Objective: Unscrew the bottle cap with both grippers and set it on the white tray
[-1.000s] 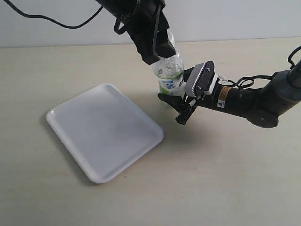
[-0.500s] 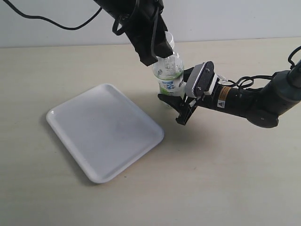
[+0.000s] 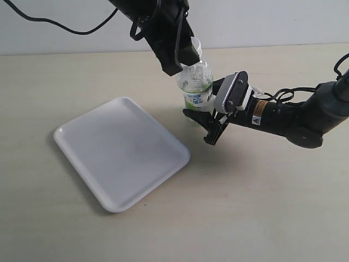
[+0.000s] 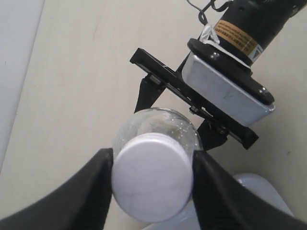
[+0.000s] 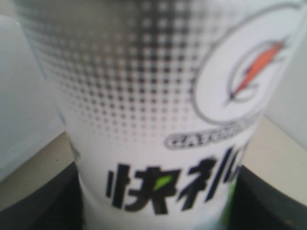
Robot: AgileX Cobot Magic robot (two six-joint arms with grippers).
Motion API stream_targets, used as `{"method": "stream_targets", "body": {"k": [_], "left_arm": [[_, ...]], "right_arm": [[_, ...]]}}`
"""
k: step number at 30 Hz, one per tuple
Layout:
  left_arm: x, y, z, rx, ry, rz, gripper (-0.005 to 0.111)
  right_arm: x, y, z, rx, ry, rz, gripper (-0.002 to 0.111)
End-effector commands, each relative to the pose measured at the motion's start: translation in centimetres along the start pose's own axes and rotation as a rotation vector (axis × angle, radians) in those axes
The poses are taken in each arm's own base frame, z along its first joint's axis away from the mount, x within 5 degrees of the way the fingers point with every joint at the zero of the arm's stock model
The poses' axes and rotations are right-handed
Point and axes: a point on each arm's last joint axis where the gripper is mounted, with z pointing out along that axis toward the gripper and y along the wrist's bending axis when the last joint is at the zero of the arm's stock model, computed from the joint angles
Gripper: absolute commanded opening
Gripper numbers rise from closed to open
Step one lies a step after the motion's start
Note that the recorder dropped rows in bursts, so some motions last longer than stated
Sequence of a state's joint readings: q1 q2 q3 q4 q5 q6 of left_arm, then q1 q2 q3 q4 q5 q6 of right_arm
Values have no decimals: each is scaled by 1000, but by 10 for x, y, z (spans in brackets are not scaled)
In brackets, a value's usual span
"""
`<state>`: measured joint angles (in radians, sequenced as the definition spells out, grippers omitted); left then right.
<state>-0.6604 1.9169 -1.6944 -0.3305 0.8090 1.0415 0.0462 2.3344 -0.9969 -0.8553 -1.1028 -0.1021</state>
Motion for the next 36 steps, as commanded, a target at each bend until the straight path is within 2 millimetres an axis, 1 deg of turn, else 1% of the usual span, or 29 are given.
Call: {"method": "stream_targets", "body": {"k": [1, 5, 9, 11, 19, 26, 29, 32, 34, 36], "left_arm": [[-3, 0, -2, -6, -6, -101, 0], [-2, 0, -2, -5, -5, -218, 0], [-3, 0, -2, -6, -7, -382, 0], [-3, 0, -2, -6, -7, -428, 0], [-4, 1, -4, -14, -14, -434, 0], [-14, 6, -19, -35, -56, -439, 0], [-15, 6, -21, -29, -53, -442, 0], [-15, 5, -21, -19, -43, -444, 8], [-15, 5, -21, -17, -42, -451, 16], [-15, 5, -21, -17, -42, -451, 26]], "right_arm": [[8, 3, 0, -18, 73, 0, 0], [8, 3, 0, -18, 73, 0, 0], [8, 2, 0, -12, 73, 3, 0], [8, 1, 0, -4, 74, 8, 0], [8, 1, 0, -1, 75, 9, 0], [9, 1, 0, -2, 84, 11, 0], [9, 1, 0, -2, 88, 11, 0], [9, 1, 0, -2, 88, 11, 0], [9, 1, 0, -2, 88, 11, 0], [9, 1, 0, -2, 88, 11, 0]]}}
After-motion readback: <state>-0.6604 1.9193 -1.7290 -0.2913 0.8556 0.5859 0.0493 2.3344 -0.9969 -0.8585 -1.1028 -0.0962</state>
